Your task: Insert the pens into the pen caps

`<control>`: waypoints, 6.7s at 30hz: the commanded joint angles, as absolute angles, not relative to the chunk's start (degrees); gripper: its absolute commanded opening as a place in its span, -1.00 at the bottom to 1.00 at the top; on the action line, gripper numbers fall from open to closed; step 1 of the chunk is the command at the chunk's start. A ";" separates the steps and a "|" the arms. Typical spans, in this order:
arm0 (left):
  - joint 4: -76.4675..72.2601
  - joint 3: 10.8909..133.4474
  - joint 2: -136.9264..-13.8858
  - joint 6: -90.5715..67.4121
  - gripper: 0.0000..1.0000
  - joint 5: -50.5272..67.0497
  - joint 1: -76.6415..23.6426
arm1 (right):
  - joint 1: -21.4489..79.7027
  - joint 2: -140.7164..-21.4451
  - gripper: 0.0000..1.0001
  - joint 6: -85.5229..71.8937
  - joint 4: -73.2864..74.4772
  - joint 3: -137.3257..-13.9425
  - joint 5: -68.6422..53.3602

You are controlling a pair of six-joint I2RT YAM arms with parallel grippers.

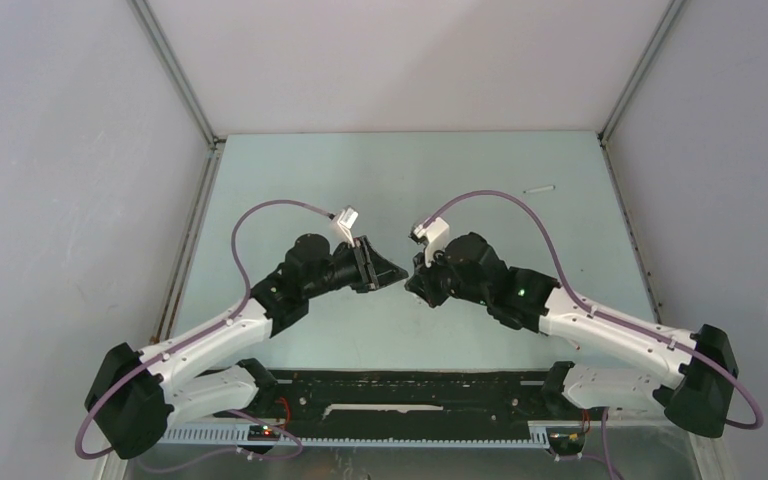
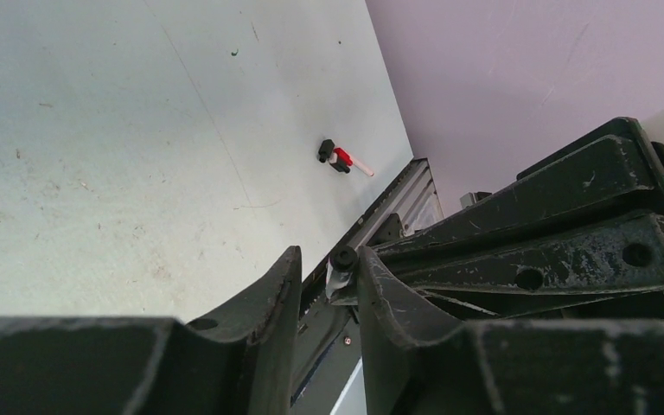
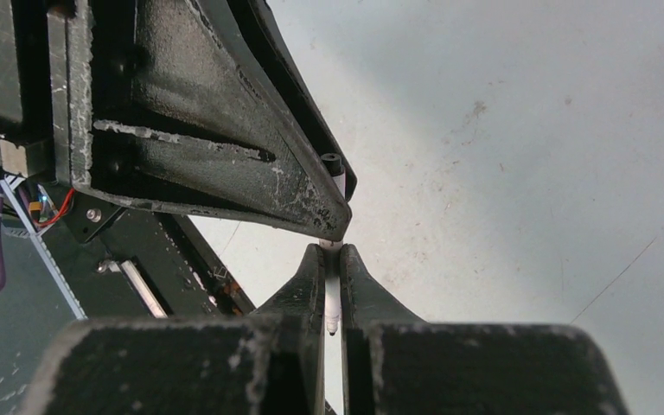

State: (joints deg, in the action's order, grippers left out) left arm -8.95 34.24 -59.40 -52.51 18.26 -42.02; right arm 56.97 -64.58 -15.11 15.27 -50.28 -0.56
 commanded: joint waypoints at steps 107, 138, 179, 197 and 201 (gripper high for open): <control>-69.88 10.26 -29.31 -99.77 -1.00 -2.17 -42.47 | 73.95 -83.87 -0.22 9.35 -76.82 -52.68 -10.63; -47.71 0.35 -9.42 -90.04 0.72 -12.62 -42.44 | 72.67 -71.09 -1.00 1.98 -44.55 -54.13 5.78; -16.31 25.43 -35.75 -19.52 0.53 12.87 -48.34 | 48.72 -49.21 -1.00 -31.08 20.68 -54.44 -10.87; -21.94 19.65 -28.77 -19.68 0.22 17.26 -53.13 | 56.40 -56.57 -1.00 -34.57 19.61 -59.35 -10.36; -21.00 20.33 -30.48 -20.04 0.16 17.99 -53.88 | 58.72 -58.20 -1.00 -34.63 20.61 -61.49 -8.10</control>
State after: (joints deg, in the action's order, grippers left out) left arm -19.94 21.30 -29.19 -20.88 16.32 -52.97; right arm 56.84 -57.17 -34.11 21.32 -57.39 -10.90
